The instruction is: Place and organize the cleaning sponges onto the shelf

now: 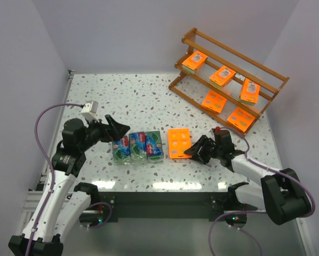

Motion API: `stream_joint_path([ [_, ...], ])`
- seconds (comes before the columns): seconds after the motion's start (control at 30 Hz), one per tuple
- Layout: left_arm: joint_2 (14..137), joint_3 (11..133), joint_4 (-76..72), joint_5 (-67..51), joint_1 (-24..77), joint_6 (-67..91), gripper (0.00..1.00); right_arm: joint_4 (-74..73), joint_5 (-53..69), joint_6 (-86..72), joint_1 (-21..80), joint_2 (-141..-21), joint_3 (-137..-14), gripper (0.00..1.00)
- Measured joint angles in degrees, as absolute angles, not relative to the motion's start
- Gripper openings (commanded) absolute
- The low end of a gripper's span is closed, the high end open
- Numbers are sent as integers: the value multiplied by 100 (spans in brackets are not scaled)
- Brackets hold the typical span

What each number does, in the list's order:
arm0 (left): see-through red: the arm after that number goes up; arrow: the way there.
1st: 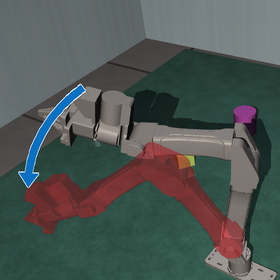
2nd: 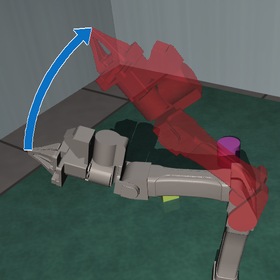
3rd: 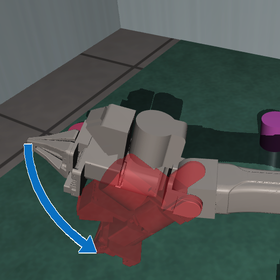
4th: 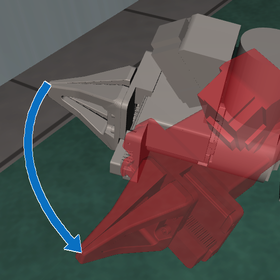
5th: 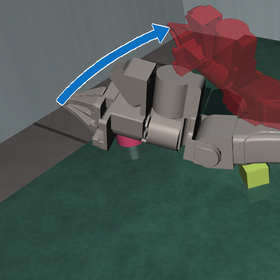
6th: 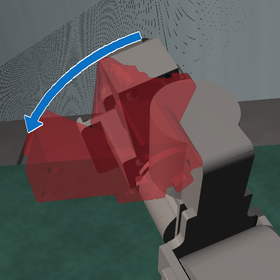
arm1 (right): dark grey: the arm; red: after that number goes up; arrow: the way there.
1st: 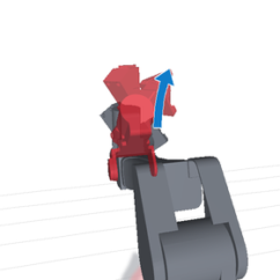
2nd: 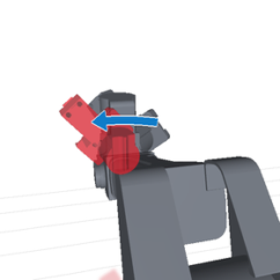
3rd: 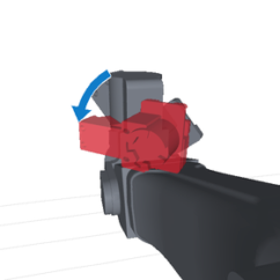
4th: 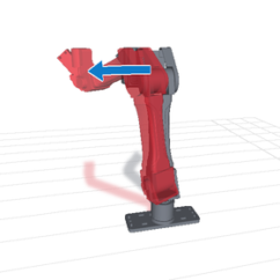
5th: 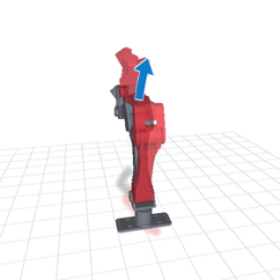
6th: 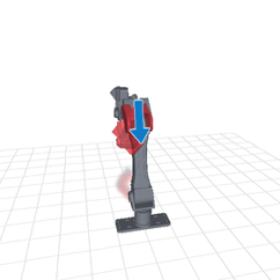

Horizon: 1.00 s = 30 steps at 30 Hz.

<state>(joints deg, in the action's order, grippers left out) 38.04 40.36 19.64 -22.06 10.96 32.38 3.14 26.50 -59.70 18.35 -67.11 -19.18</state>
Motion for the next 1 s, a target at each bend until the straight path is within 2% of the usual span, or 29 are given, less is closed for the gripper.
stream_joint_path([
  [0.1,3833,4036,1964,-2206,1096,3238,100,799,2488,-6289,1837,-6775,-1778,29],
  [0.17,3870,4036,1964,-2206,1096,3238,100,1039,2331,-6510,1837,-6914,-1730,28],
  [0.27,3927,4036,1962,-2206,1096,3238,100,1345,2169,-6820,1850,-7015,-1695,17],
  [0.33,3959,4036,1962,-2209,1096,3238,100,1522,2036,-6989,1863,-7043,-1695,1],
  [0.37,3977,4036,1962,-2209,1096,3238,100,1623,2001,-7083,1863,-7072,-1695,0],
  [0.7,4064,4036,1935,-2209,1096,3238,100,2628,1730,-8058,1870,-7188,-1723,0],
  [1.0,4082,4036,1933,-2206,1096,3238,100,2956,1472,-8431,1870,-7277,-2886,0],
])
